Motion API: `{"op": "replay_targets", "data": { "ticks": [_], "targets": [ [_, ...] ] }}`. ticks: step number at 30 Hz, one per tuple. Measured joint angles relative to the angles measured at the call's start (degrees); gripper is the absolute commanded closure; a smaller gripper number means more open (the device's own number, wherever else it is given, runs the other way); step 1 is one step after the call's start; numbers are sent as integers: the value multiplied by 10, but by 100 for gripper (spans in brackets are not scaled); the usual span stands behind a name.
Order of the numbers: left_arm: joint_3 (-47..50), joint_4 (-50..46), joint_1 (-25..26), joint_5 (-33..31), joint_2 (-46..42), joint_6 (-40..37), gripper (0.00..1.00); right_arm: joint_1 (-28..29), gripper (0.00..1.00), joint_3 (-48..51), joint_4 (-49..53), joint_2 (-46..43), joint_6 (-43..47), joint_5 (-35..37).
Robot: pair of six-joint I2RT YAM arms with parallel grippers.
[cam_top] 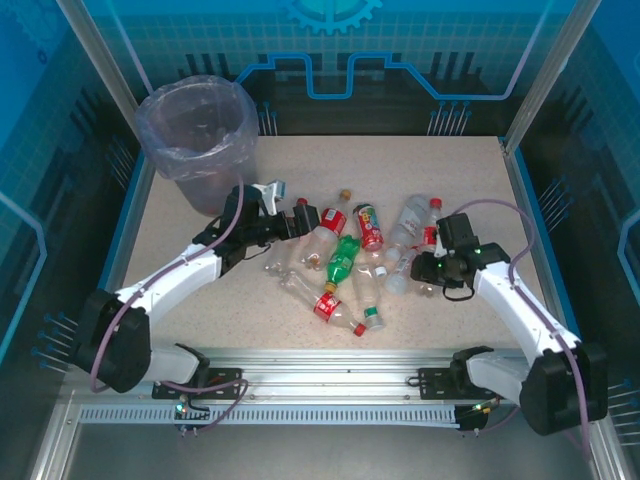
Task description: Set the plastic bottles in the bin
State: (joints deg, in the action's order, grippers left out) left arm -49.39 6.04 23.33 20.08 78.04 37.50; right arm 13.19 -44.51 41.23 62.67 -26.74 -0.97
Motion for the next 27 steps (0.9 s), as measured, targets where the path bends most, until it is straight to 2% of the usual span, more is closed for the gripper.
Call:
{"op": "replay_targets", "data": {
  "ticks": [4, 8, 14, 20, 27],
  "targets": [
    [6, 98, 0, 49, 24, 60, 1, 70, 66, -2, -83, -8, 21, -65],
    [15, 190, 5, 80, 54, 113, 1, 134, 66, -24, -139, 38, 46, -116],
    [15, 245, 34, 93, 90, 137, 3, 164, 66, -34, -227, 97, 47, -203],
    [14, 282, 55, 98, 120, 156, 17, 175, 66, -39, -280, 131, 43, -260],
    [13, 308, 60, 98, 133, 166, 42, 183, 65, -39, -291, 139, 34, -274]
  ]
}}
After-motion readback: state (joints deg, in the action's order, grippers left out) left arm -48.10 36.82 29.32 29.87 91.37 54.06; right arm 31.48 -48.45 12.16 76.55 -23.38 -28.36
